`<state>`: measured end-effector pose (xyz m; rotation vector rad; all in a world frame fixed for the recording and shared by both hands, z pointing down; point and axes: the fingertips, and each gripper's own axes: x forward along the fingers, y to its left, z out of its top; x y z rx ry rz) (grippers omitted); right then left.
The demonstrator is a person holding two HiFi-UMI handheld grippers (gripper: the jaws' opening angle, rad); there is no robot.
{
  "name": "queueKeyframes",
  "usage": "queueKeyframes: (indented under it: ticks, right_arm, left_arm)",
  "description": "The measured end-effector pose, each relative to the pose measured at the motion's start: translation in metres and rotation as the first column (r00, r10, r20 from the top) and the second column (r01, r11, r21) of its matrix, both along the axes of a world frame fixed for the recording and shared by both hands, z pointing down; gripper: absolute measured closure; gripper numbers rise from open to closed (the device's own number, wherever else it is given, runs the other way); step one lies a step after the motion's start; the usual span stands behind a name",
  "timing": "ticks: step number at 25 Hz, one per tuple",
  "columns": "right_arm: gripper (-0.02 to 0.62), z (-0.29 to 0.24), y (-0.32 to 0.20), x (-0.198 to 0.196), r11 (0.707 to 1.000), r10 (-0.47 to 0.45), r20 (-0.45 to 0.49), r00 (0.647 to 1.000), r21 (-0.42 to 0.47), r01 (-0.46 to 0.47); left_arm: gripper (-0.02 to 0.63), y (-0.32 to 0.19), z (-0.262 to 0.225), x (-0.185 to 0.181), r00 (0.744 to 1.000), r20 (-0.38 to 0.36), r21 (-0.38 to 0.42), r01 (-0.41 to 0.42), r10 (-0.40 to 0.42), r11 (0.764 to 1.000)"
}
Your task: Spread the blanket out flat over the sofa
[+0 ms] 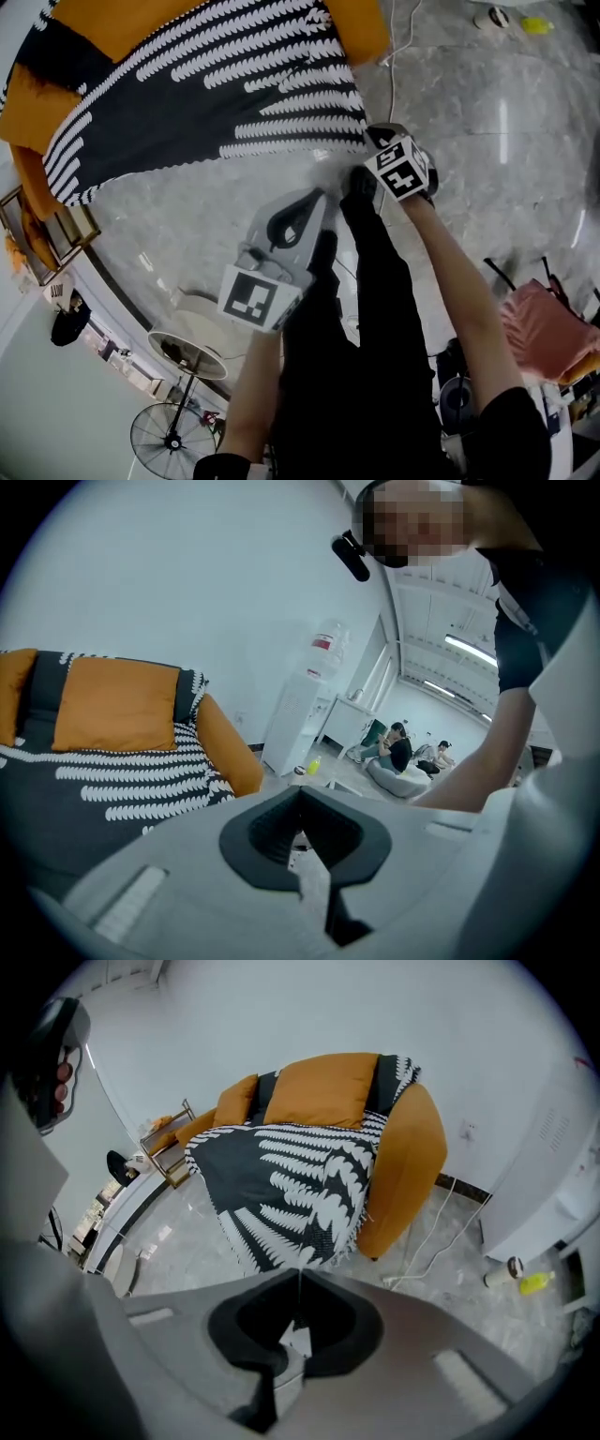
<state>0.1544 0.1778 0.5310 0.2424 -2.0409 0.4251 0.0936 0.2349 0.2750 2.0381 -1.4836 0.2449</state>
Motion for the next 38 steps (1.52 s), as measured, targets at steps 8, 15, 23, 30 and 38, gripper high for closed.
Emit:
queueKeyframes:
  ticks: [8, 15, 23, 30, 38]
  right_arm:
    - [0.584, 0.045, -0.006, 0.001, 0.999, 0.032, -0.048, 0.998, 0.016, -0.032]
    - [0.584, 0.102, 0.002, 0.008, 0.994, 0.084, -0.042, 0.996, 0.074, -0.081]
    - [0.584, 0.184, 0.003, 0.016, 0.974, 0.145, 0.055, 0.988, 0.168, -0.152]
    - [0.586, 0.240, -0.001, 0.019, 0.955, 0.171, 0.093, 0.981, 0.230, -0.188]
    - [0.586, 0.284, -0.010, 0.009, 0.937, 0.143, 0.097, 0.985, 0.306, -0.166]
  left_arm:
    - [0.595, -0.003, 0.038, -0.024, 0.999, 0.013, 0.038, -0.033, 0.032, 0.999]
    - [0.595, 0.012, 0.127, -0.036, 0.997, 0.012, 0.059, -0.080, 0.080, 0.995]
    - [0.595, 0.005, 0.221, -0.042, 0.988, 0.094, 0.176, -0.138, 0.123, 0.975]
    - [0.595, -0.002, 0.277, -0.050, 0.981, 0.143, 0.266, -0.164, 0.129, 0.950]
    - [0.595, -0.005, 0.317, -0.051, 0.979, 0.160, 0.340, -0.177, 0.129, 0.923]
